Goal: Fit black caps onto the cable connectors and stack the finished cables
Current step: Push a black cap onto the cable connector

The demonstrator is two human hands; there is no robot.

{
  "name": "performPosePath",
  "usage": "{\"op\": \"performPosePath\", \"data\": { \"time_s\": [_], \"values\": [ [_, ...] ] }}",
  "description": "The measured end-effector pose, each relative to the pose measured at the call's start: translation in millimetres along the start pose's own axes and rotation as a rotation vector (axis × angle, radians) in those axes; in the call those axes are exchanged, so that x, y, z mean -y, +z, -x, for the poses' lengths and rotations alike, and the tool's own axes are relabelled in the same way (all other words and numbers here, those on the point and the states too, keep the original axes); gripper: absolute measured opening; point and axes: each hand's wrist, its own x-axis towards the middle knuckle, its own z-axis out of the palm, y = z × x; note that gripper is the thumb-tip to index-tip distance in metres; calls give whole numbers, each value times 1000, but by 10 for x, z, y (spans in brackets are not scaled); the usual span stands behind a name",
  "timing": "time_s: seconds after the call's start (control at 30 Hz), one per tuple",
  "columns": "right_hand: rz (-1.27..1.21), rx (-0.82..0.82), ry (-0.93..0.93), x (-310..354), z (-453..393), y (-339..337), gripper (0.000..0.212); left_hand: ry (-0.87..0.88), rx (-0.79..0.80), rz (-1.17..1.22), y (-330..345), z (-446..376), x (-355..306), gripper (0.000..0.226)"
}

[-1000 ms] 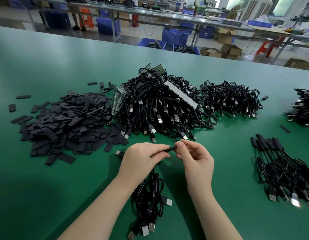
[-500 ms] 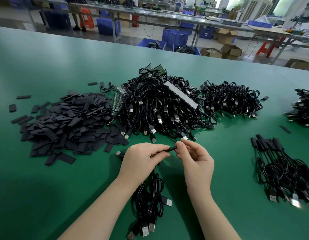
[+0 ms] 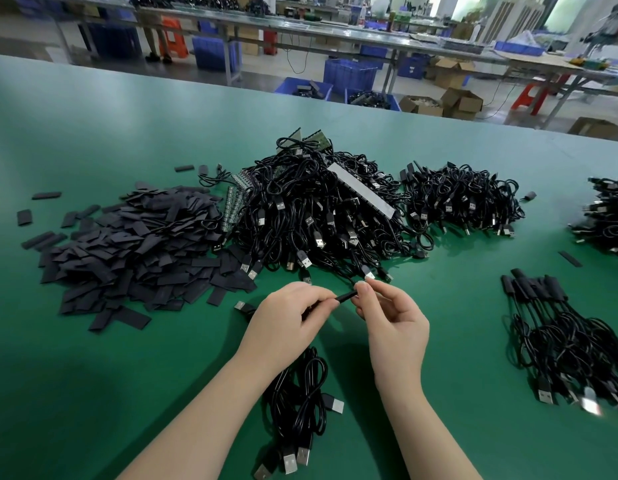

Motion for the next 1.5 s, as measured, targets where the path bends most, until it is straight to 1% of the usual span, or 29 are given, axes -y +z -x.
{"op": "performPosePath", "data": {
  "time_s": [0.1,0.3,0.53,0.63,0.7,0.8,0.87,0.97,1.1,1.33,1.5],
  "values": [
    [25,24,-1,5,2,1,15,8,-16,11,-8,4,-4,19],
    [43,39,6,-9,-8,-14,15,19,-17,3,-2,22,-11,26],
    [55,52,9,-26,-25,-12,14,35,-42,-28,-20,24,-26,22],
    [34,31,24,-30,-26,-8,12,20,-37,-29,-10,14,-27,22],
    [-10,8,59,-26,-37,-18,7,3,-44,-2,-6,6,-26,22],
    [-67,-22,108,-17,-68,-31,3,18,-53,11,9,0,-24,20],
    [-90,-23,118,-13,-70,-27,7,20,-88,25,18,8,-27,21],
    [-102,-19,102,-9,-41,-13,4,20,-157,52,16,13,-37,21],
    [-137,-29,107,-1,-25,2,3,57,-199,64,8,14,-52,18],
    [-148,11,98,11,29,50,17,50,-245,95,8,17,-50,17],
    [-119,65,88,19,34,35,21,43,-254,92,2,27,-33,18]
  ]
}}
